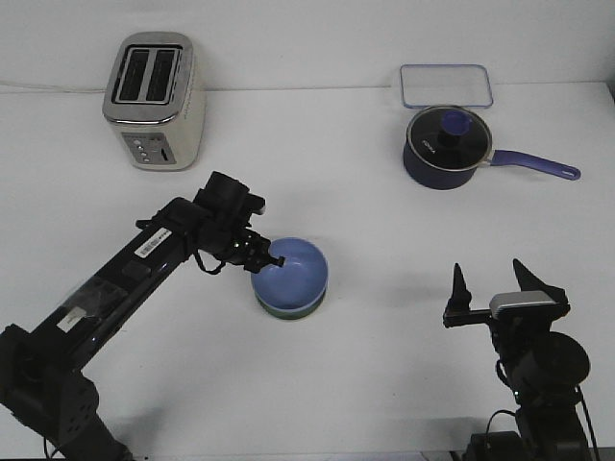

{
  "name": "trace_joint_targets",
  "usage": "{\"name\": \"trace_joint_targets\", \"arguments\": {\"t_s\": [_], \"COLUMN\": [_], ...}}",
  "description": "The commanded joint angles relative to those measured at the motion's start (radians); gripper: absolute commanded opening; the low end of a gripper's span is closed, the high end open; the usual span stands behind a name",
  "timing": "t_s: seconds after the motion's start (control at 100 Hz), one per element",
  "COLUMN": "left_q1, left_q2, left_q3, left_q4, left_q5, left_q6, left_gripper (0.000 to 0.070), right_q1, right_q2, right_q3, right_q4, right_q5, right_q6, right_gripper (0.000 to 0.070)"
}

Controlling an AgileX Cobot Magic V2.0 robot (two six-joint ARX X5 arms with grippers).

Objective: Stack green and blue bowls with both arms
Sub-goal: 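Carry the blue bowl over the green bowl and lower it inside, then open the left gripper and withdraw it toward the robot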

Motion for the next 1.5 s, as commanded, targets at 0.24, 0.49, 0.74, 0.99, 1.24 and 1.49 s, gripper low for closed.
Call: {"name": "trace_joint_targets", "arguments": {"t_s": [0.24, 0.49, 0.74, 0.99, 1.24, 1.49], "left_q1": [-0.008, -0.016, -0.024, -0.024, -0.006, 0.076], "left_q2": [0.026, 0.026, 0.027, 0.027, 0.007, -0.122], "left_q3": [0.016, 0.016, 0.016, 0.016, 0.016, 0.016], "left_q4": [-0.019, -0.022, -0.029, -0.029, -0.004, 0.019], "left_q5": [0.005, 0.005, 0.005, 0.006, 0.005, -0.046], "left_q6": [0.024, 0.029, 0.031, 0.031, 0.032, 0.062], "left_gripper": [0.0015, 0.002, 0.011, 0.0392, 0.0615, 0.0625], "right_q1": [0.002, 0.002, 0.002, 0.002, 0.002, 0.002], "right_q2": [0.004, 0.004, 0.004, 0.004, 0.004, 0.004], "right_q3": [0.009, 0.009, 0.009, 0.009, 0.009, 0.009], "right_q4": [0.01, 0.012, 0.013, 0.013, 0.013, 0.013], "right_q5": [0.001, 0.001, 0.001, 0.001, 0.001, 0.001], "right_q6": [-0.005, -0.005, -0.005, -0.005, -0.005, -0.005], "right_gripper": [0.0658, 0.0658, 0.0658, 0.0658, 0.0658, 0.0658]}}
